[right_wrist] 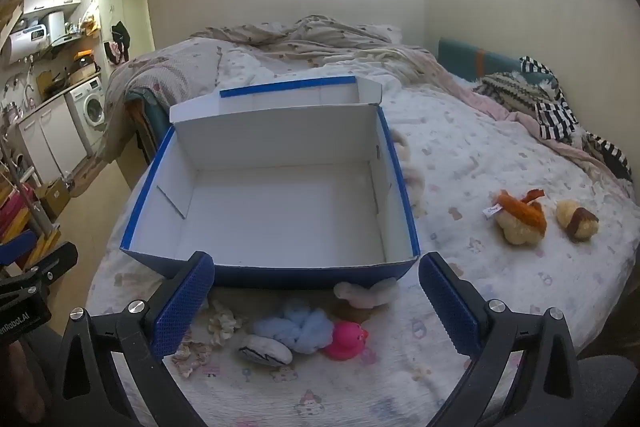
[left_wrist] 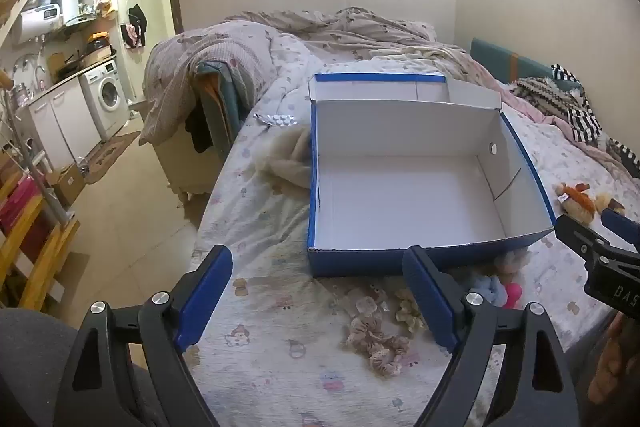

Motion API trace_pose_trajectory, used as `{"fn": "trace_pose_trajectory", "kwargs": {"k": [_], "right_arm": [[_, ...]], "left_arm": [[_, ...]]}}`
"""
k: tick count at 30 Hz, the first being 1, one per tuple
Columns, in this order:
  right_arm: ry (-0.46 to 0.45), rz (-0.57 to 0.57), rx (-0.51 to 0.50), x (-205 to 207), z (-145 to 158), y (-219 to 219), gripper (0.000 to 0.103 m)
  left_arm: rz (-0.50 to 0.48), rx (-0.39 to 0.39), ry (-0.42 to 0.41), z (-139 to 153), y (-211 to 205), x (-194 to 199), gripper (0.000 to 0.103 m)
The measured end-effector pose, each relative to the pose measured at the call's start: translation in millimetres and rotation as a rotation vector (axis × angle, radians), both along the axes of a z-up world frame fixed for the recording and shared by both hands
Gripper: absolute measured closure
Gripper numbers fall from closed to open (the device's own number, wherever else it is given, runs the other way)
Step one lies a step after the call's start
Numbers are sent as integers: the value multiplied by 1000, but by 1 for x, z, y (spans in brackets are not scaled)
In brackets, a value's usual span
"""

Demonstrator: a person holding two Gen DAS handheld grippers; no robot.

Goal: Organize soft objects

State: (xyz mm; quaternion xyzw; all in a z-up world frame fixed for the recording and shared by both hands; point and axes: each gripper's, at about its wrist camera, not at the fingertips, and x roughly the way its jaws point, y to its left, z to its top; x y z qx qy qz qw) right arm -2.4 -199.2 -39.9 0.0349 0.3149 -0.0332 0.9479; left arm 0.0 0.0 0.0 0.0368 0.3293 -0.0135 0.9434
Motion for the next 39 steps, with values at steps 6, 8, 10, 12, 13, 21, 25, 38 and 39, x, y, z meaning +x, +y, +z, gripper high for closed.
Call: {"fn": "trace_pose_trajectory", "kwargs": {"k": [6,8,10,12,13,21,25,38,39], "right_arm": [[0,1,13,0,0,0,0],[0,1,13,0,0,0,0],[0,1,13,0,0,0,0],[1,1,12,0,0,0,0],[1,0,12,0,0,0,0],[0,0,10,1,0,0,0],[0,0,9,1,0,0,0],[1,0,8,1,0,0,0],[1,0,8,1,0,0,0]], "left_arm": [[-2,-5,-3,1,0,-1,17],[-1,-5,6,0,0,0,17],[-4,-5,6,-1,-1,0,17],[-5,-4,6,-1,-1,1,17],[-6,-3,5,-1,-2,1,17],[-2,-8,4,1,-2,-1,17],[-2,-9,5,0,-2,0,17],[-2,-9,5,2,-3,-2,17],[-2,-10,4,2,-2,-2,17]]}}
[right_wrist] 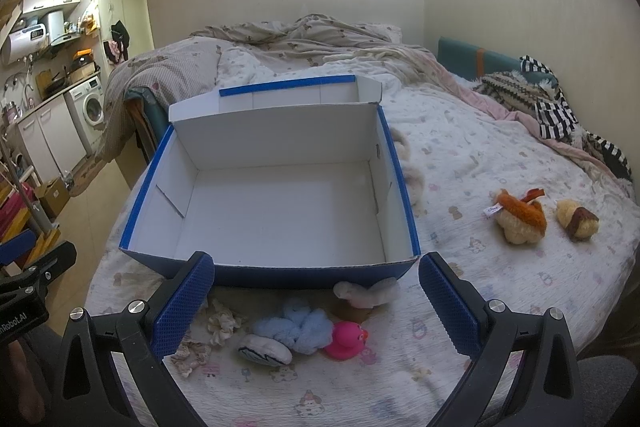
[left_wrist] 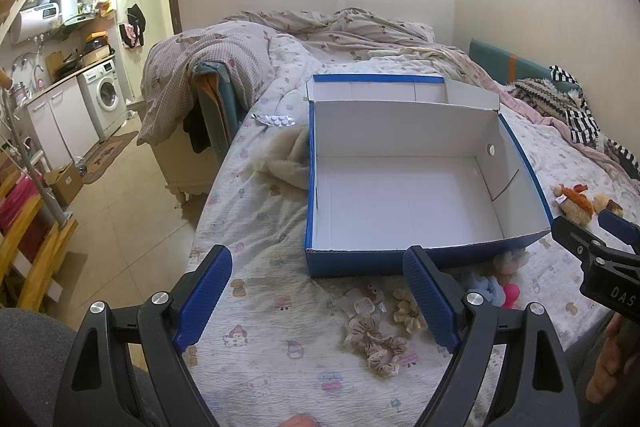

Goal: Organize soft objects

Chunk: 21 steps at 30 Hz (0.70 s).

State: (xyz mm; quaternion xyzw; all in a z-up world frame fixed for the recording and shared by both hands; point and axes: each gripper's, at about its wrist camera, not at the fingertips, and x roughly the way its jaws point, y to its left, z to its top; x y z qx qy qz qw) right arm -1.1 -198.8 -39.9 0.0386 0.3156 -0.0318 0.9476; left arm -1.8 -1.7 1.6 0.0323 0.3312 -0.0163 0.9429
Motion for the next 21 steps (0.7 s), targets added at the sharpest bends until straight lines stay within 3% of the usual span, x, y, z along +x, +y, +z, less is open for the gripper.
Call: {"fn": "trace_pose_trajectory", "kwargs": {"k": [21], "right_arm": [[0,-1,1,-1,0,-1,0]], "left_arm": [[-2,-2,-4,1,-3,0,17]]}}
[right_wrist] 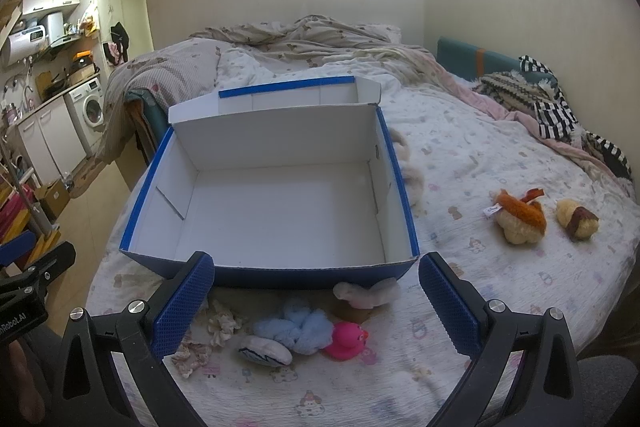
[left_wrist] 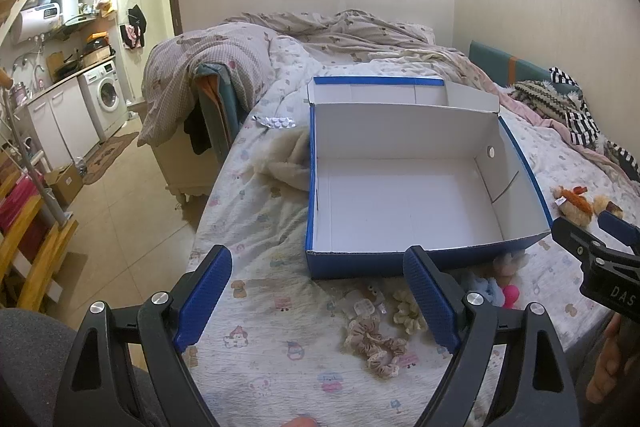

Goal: Organize soft objects

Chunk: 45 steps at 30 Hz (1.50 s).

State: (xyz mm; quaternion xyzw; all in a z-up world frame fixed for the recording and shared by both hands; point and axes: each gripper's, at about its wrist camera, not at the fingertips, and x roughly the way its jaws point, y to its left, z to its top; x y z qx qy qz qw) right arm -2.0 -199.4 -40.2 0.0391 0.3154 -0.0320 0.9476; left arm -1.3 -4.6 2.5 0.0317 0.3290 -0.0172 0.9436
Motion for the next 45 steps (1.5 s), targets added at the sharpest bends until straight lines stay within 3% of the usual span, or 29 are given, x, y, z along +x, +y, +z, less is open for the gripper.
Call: {"fn": "trace_pose_trajectory", "kwargs": {"k": [45], "right_arm": [[-3,13,6,2,-1,2,0]], "left_arm": [[-11,4,9,2,2,4,17]]}}
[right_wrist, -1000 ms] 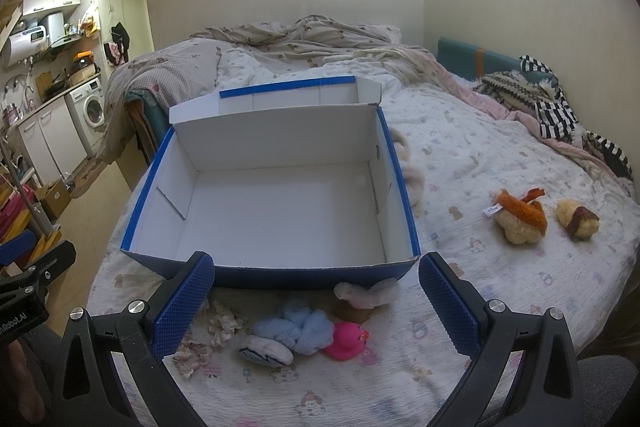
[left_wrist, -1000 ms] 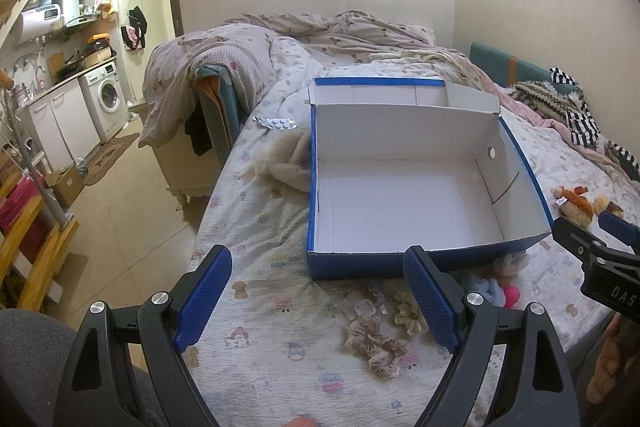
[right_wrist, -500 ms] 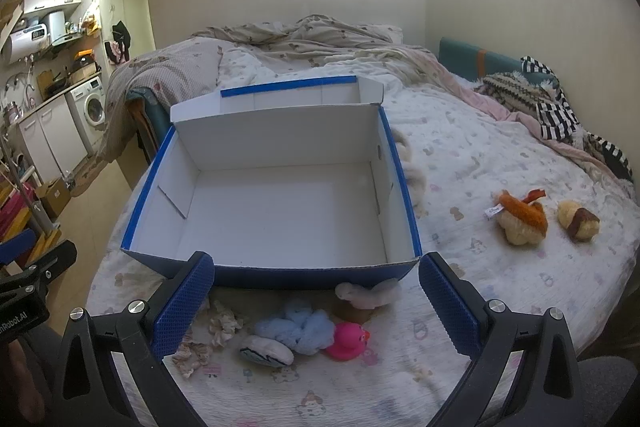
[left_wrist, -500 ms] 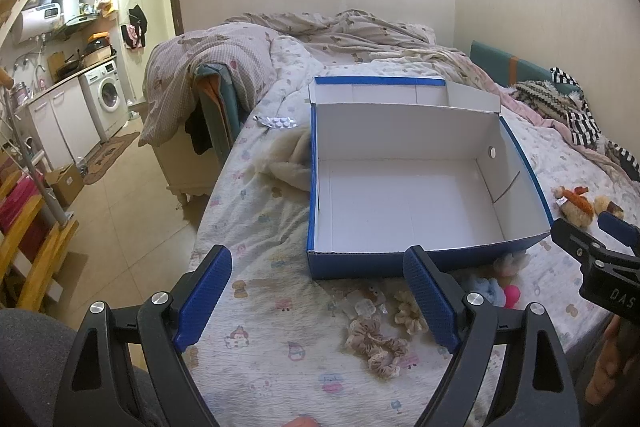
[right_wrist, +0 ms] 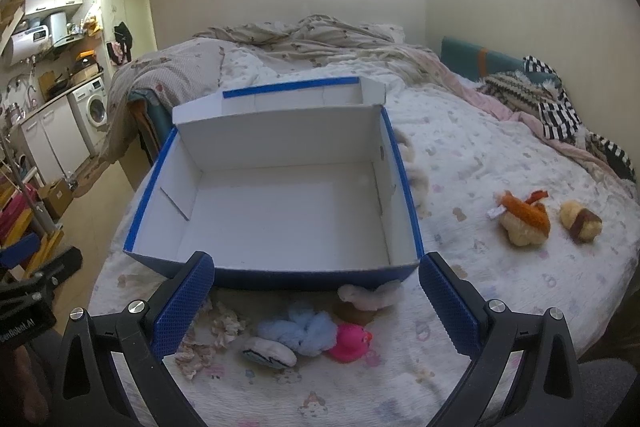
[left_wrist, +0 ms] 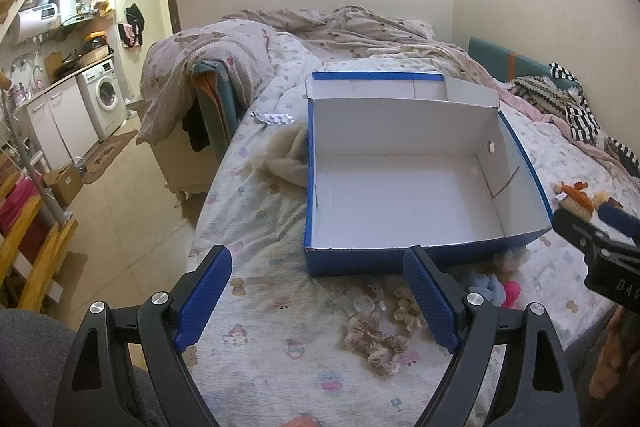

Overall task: Organize soft objects
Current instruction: 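Grasp the lace doll with the left gripper while the right grasps the blue plush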

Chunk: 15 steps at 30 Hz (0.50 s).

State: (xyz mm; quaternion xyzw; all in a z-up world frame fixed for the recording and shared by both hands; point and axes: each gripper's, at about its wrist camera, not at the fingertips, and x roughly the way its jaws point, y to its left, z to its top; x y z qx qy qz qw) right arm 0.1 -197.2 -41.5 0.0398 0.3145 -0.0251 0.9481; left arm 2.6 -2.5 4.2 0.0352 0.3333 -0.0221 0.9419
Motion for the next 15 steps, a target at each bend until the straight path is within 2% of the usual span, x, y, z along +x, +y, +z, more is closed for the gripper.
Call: {"fn": "trace_pose_trajectory", "kwargs": {"k": [7,15], "right_arm": [[0,38,44,11,4,0,0],[11,27,71,27,7,-12,0]], "left_arm": [[5,-2,5,-1,3,6,17],[23,-27,69,4,1,34,17]]}}
